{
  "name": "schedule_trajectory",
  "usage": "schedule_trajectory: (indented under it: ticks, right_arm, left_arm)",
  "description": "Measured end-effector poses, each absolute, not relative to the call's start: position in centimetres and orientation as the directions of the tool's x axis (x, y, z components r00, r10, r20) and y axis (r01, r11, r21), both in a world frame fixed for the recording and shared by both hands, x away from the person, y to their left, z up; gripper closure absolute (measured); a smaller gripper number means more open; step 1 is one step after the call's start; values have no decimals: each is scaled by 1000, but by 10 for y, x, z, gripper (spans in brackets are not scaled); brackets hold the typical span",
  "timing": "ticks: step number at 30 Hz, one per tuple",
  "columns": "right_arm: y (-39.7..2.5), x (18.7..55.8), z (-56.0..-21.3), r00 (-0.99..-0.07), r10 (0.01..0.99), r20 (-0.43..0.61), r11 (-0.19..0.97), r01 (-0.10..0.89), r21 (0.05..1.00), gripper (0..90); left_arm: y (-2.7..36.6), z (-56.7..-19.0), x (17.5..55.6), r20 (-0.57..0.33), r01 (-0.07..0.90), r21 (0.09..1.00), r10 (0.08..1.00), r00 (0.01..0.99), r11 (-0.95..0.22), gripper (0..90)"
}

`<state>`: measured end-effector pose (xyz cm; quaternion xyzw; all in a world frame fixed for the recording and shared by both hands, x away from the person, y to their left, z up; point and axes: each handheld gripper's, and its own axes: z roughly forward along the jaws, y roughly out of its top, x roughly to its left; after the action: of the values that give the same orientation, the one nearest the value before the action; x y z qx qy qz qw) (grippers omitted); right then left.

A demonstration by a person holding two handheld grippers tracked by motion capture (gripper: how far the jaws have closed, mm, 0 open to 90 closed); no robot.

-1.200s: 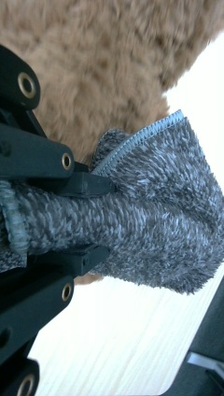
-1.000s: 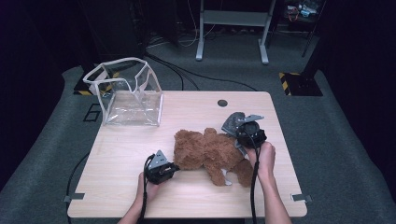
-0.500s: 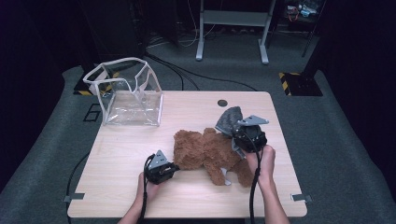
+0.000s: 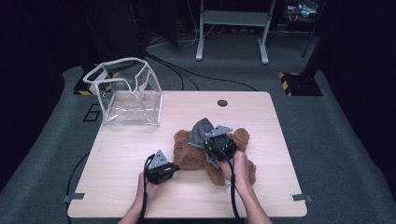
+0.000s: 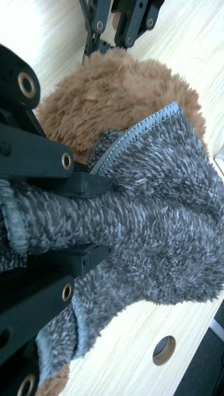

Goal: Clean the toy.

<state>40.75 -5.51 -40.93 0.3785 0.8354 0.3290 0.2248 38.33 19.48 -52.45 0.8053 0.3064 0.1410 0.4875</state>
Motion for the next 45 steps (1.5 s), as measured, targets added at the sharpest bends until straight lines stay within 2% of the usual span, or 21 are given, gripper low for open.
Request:
schedule_trajectory:
  ticks: [10, 25, 30, 36, 40, 45]
  right_arm:
    - [-81, 405, -405, -544, 819, -182, 494, 508, 705, 712]
    - [-129, 404, -404, -406, 899, -166, 390, 566, 727, 713]
    - [-131, 401, -394, -420, 896, -142, 372, 538, 757, 712]
    - [-109, 393, -384, -500, 857, -121, 392, 481, 784, 711]
    - [-83, 392, -390, -557, 824, -100, 418, 480, 771, 710]
    - [-62, 395, -408, -591, 793, -150, 502, 494, 710, 710]
  left_arm:
    - [195, -524, 383, -71, 356, 871, 630, 773, -338, 820]
    - [195, -524, 383, -72, 355, 872, 630, 773, -337, 820]
    - [195, -524, 383, -73, 359, 870, 631, 772, -338, 820]
    - [194, -525, 383, -71, 358, 870, 634, 770, -338, 820]
    - [194, -525, 383, -71, 358, 870, 633, 771, -338, 821]
    - [194, -525, 383, -71, 357, 871, 633, 771, -337, 820]
